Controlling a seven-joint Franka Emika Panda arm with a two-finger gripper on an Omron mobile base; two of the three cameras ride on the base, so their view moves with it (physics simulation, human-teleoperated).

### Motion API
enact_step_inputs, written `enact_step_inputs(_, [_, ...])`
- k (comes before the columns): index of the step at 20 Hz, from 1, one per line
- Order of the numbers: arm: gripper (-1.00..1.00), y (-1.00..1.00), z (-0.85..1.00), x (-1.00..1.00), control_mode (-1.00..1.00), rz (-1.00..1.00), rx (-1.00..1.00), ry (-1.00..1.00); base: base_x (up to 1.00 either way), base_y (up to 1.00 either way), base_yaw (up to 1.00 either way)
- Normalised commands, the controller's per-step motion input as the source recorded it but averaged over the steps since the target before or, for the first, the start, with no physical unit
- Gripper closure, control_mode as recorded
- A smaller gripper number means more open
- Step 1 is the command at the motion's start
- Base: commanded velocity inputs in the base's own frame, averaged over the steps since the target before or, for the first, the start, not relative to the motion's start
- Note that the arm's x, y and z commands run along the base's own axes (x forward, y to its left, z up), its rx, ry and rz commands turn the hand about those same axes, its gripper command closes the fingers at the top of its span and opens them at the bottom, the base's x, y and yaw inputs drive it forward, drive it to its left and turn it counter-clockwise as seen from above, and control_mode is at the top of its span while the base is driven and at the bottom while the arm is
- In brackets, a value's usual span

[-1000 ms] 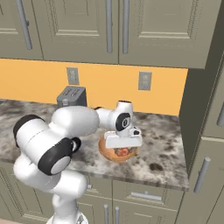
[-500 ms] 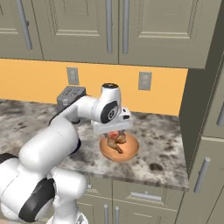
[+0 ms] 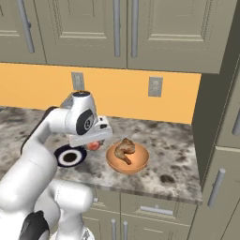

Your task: Remove the peach from the bowl and place it on the small plate. Then place the bowl with only the chicken drumstick in the microwave, close the door, and press the start button to microwave the chicken drumstick.

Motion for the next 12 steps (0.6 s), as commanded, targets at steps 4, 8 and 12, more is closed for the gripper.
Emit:
enact_step_inputs(4, [1.00, 1.00, 0.00, 0.00, -1.00, 0.06, -0.02, 0.14, 0.00, 0.00, 0.00])
enact_step_inputs(8, [1.00, 1.00, -0.35, 0.11, -1.00, 0.06, 0.00, 0.21, 0.00, 0.00, 0.00])
enact_step_inputs(12, [1.00, 0.88, -0.71, 0.23, -1.00, 0.01, 0.00, 0.13, 0.00, 0.00, 0.00])
